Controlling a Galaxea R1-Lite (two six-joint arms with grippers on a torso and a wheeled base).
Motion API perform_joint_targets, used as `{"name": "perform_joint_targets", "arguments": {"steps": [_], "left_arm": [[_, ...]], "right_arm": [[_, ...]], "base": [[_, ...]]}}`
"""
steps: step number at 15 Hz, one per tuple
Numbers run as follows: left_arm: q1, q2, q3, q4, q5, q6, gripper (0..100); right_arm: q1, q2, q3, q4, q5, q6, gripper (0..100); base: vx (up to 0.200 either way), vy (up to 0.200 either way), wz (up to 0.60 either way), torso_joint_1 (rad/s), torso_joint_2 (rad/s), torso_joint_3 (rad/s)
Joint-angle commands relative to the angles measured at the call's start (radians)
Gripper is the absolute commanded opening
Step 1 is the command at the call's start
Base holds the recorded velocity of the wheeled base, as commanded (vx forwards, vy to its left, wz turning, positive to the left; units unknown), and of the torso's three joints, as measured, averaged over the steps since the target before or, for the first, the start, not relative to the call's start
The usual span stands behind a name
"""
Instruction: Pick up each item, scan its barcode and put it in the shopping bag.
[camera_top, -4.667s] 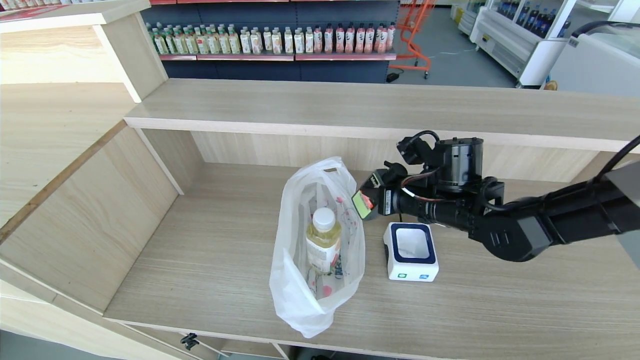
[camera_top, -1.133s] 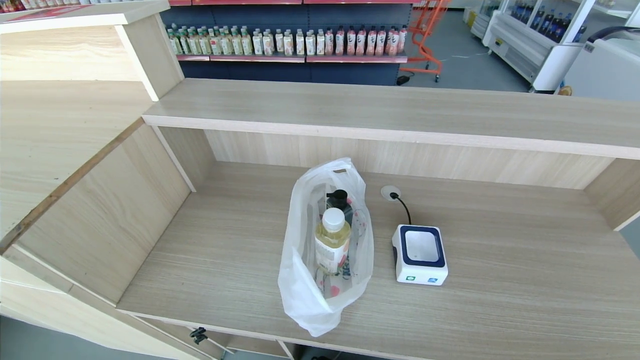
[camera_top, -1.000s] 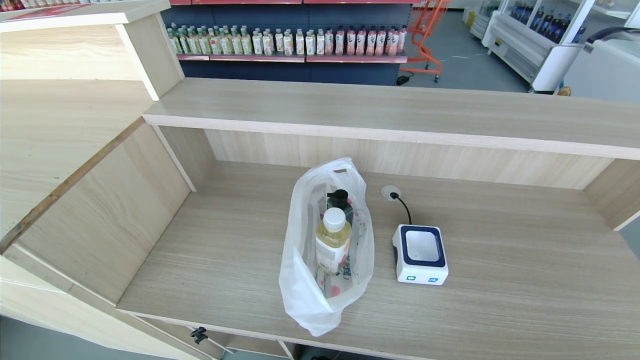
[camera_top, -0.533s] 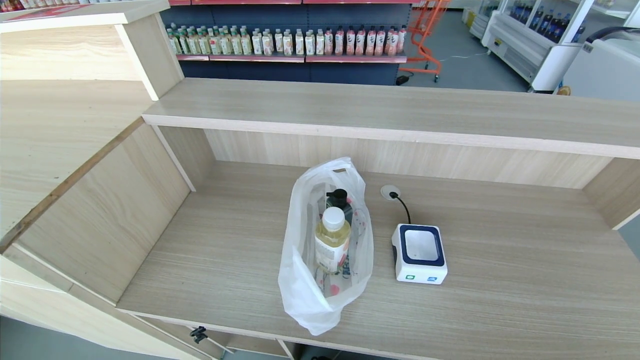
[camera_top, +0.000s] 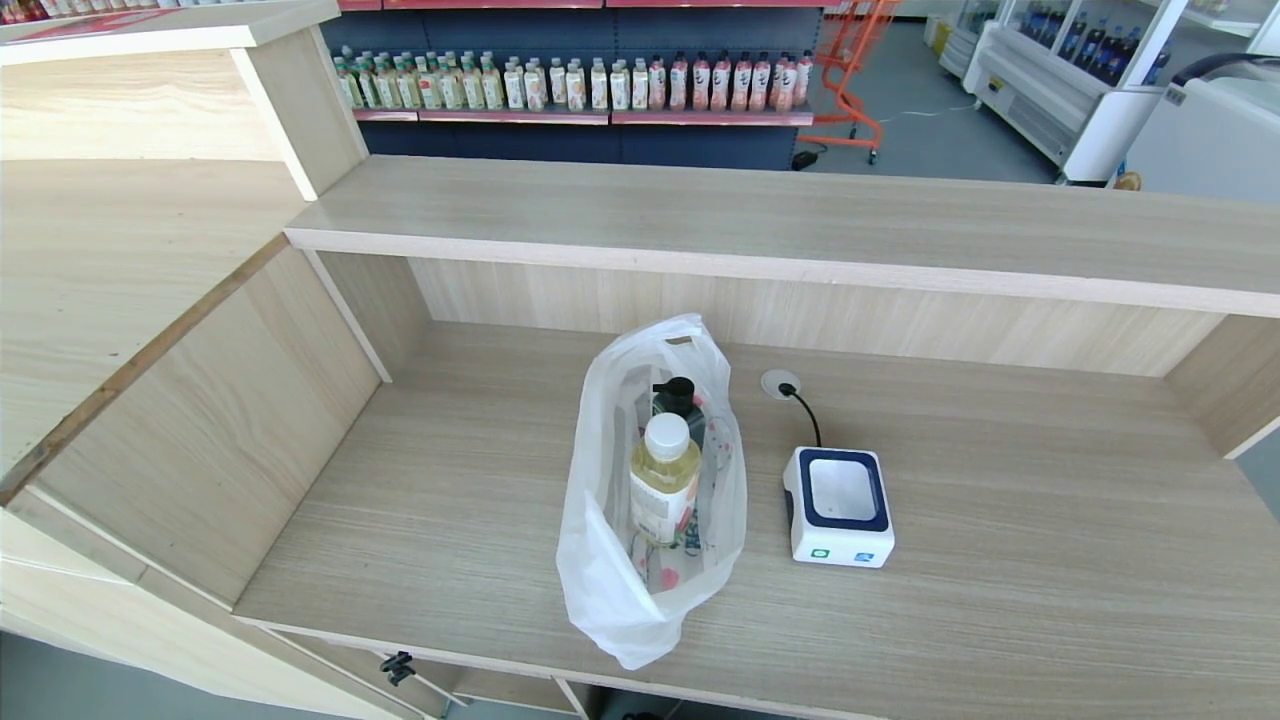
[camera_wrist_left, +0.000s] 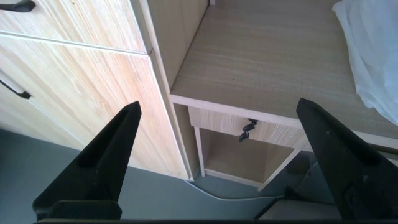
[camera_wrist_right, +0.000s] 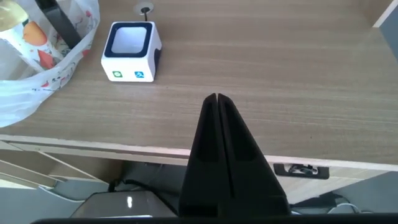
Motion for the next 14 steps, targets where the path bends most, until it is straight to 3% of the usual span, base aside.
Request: {"name": "perform_joint_targets", "arguments": {"steps": [1,2,8,14], "left_arm": [[0.0,0.001,0.0,0.0,0.0,0.0,100],[0.0,0.001,0.0,0.0,0.0,0.0,100],[0.0,0.0,0.0,0.0,0.0,0.003,100],[0.0,0.0,0.0,0.0,0.0,0.006,100]], "right_arm": [[0.0,0.004,0.0,0.0,0.0,-0.001,0],[0.0,0.004,0.0,0.0,0.0,-0.001,0],[-0.001,0.004,0.0,0.0,0.0,-0.001,0],[0.0,0.004,0.0,0.0,0.0,-0.001,0]], "base": [[0.0,0.0,0.0,0.0,0.0,0.0],[0.0,0.0,0.0,0.0,0.0,0.0],[0.0,-0.2,0.0,0.008,0.0,0.003],[0.033,0.0,0.0,0.0,0.0,0.0]]}}
